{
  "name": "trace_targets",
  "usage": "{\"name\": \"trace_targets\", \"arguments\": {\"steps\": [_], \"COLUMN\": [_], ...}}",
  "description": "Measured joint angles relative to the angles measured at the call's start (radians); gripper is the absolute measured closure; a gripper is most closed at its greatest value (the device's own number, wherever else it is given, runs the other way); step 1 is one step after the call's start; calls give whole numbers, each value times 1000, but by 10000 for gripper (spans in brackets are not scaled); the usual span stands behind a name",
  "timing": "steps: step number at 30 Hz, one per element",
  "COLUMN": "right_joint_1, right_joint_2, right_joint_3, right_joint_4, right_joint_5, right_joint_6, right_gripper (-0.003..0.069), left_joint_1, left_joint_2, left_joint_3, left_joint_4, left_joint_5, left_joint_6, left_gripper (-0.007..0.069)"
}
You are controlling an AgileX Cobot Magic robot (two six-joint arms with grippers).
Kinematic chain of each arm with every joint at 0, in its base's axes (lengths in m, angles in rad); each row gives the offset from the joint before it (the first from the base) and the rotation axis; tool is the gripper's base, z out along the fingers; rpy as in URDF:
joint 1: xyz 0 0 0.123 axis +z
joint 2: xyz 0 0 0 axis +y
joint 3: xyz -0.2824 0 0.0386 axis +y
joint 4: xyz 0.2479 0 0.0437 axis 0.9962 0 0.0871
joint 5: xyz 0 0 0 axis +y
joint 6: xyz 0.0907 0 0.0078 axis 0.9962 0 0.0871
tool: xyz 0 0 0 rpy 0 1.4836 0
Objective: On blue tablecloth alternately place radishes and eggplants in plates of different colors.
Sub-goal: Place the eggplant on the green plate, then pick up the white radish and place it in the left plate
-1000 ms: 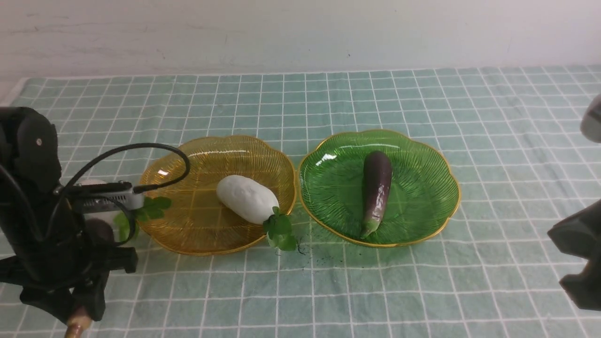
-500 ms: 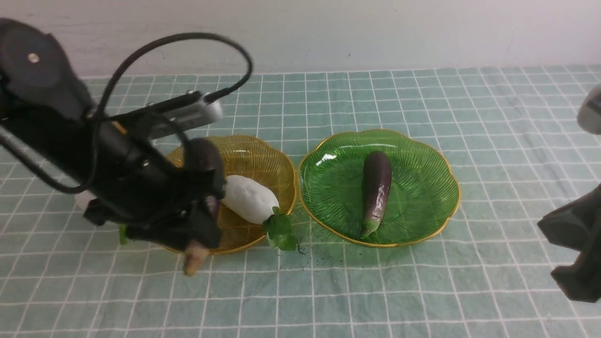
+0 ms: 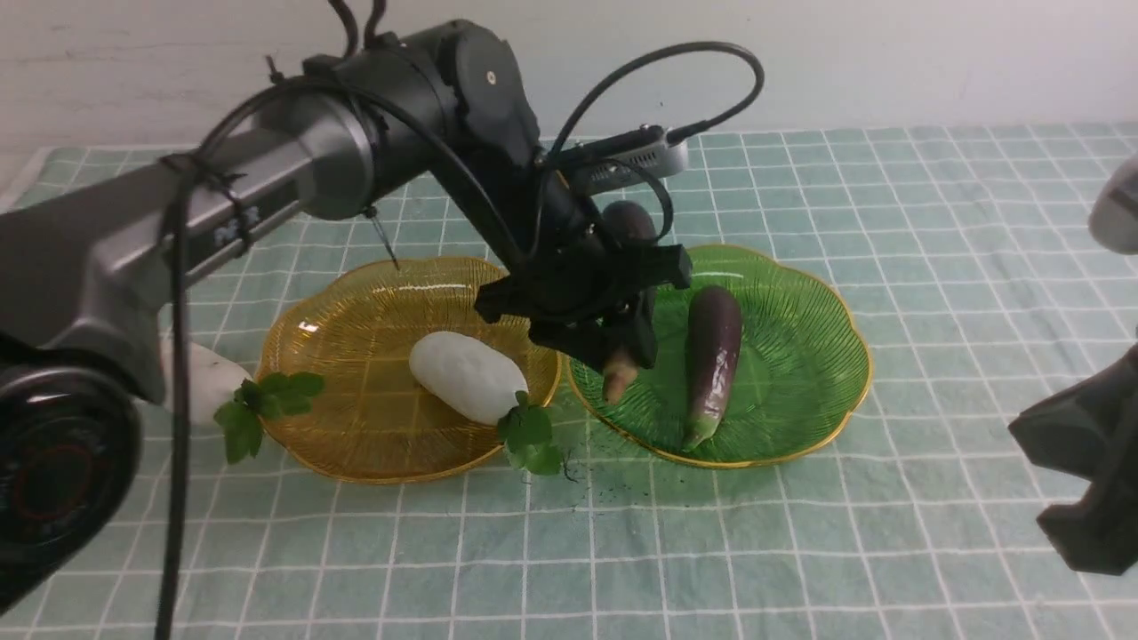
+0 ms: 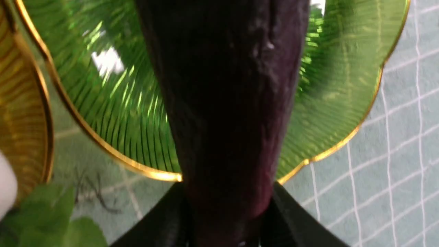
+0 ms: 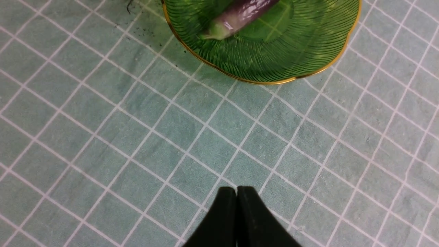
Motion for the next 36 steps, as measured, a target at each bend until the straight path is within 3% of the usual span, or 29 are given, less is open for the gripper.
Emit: {"name": "trace_targets", "arguments": {"steps": [7, 10, 13, 15, 21, 26, 32, 36], "right_joint_1": [0, 0, 0, 1, 1, 1, 1, 1], "right_joint_2": [0, 0, 0, 0, 0, 0, 0, 0], "right_joint_3": [2, 24, 71, 88, 99, 99, 99, 99], "right_joint_4": [14, 14, 14, 14, 14, 13, 11, 11], "right_joint_5": [1, 1, -1, -4, -30, -30, -31, -32], "right_joint_6": [0, 0, 0, 0, 0, 0, 0, 0], "right_gripper": [673, 673, 673, 673, 673, 673, 673, 673], "left_joint_1": [10, 43, 107, 158, 331, 422, 685, 752], "left_joint_2": [91, 85, 62, 27, -157, -298, -397, -383], "left_joint_3": [-132, -213, -322, -379, -326, -89, 288, 364], "left_joint_4": [4, 3, 11, 14, 62, 69, 82, 90], "left_joint_5": [13, 61, 106, 107, 115, 117, 122, 119], "left_joint_6": [0, -1, -3, -12, 2, 30, 17, -7], "left_gripper": [111, 94, 141, 223, 594, 629, 630, 603]}}
